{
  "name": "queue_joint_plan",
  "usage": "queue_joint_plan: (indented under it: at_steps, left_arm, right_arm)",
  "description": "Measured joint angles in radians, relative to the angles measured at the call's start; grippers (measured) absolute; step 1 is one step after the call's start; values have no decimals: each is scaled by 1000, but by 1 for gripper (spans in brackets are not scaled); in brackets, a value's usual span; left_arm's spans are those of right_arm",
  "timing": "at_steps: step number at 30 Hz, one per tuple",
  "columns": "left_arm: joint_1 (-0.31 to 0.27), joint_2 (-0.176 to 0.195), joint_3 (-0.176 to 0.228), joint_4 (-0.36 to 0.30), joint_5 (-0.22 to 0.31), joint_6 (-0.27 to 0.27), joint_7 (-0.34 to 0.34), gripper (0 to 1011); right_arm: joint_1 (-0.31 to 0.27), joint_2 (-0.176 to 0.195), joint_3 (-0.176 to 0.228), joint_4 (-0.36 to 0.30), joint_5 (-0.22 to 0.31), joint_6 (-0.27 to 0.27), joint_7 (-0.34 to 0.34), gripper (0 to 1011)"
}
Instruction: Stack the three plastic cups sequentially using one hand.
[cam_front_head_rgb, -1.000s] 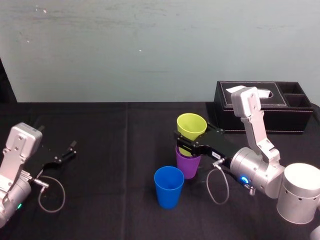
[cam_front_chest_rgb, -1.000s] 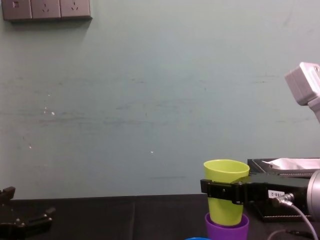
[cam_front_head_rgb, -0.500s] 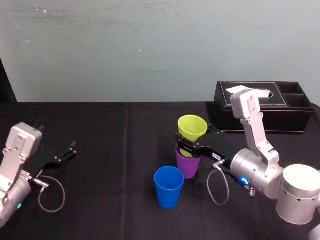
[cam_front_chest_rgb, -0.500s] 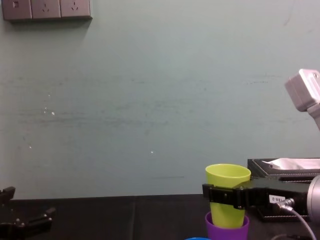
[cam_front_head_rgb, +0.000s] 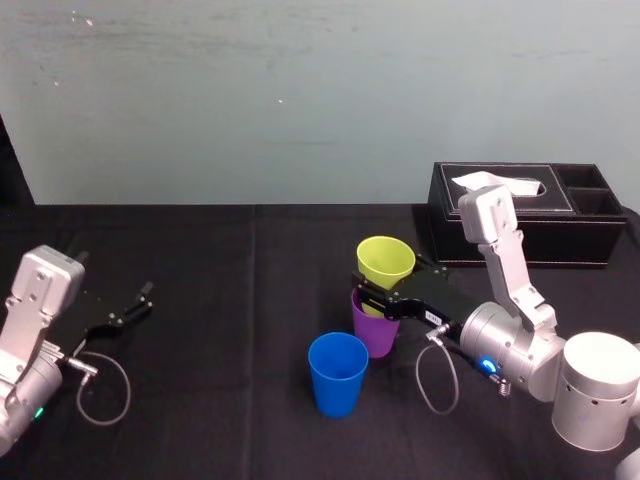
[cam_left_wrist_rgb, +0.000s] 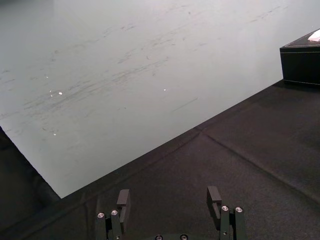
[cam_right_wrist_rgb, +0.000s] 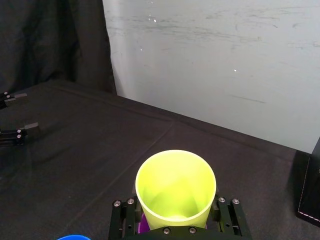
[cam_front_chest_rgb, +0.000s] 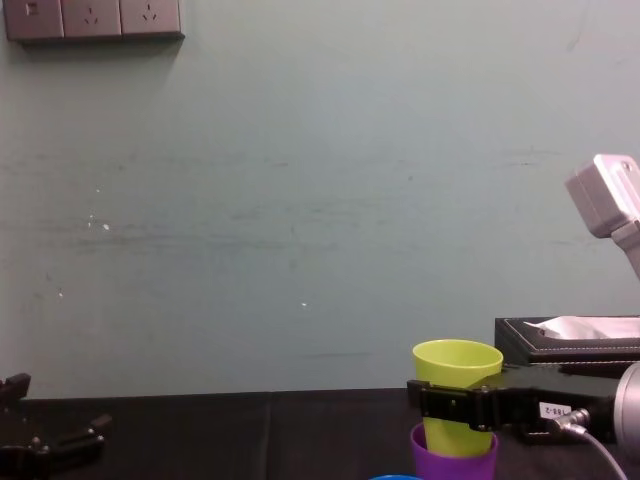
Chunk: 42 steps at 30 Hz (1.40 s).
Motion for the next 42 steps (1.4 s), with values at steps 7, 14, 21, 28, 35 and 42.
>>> queue_joint_plan:
  at_steps: [7,14,21,28,35,42]
  left_arm:
    - [0,0,0,0,0,0,0,1000]
    - [0,0,0,0,0,0,0,1000]
    - [0,0,0,0,0,0,0,1000]
    - [0,0,0,0,0,0,0,1000]
    - [0,0,0,0,0,0,0,1000]
    - [0,0,0,0,0,0,0,1000]
  right_arm:
    - [0,0,0,-2,0,0,0,744]
    - [-1,0,1,-3,1,0,0,824]
    - [-1,0,1,-4,2,0,0,983]
    - [-1,0,1,-4,2,1,-1,1000]
    - [-1,0,1,-4,2,1,-1,1000]
    - [-25,20,20,-61,5,-8,-1,1000]
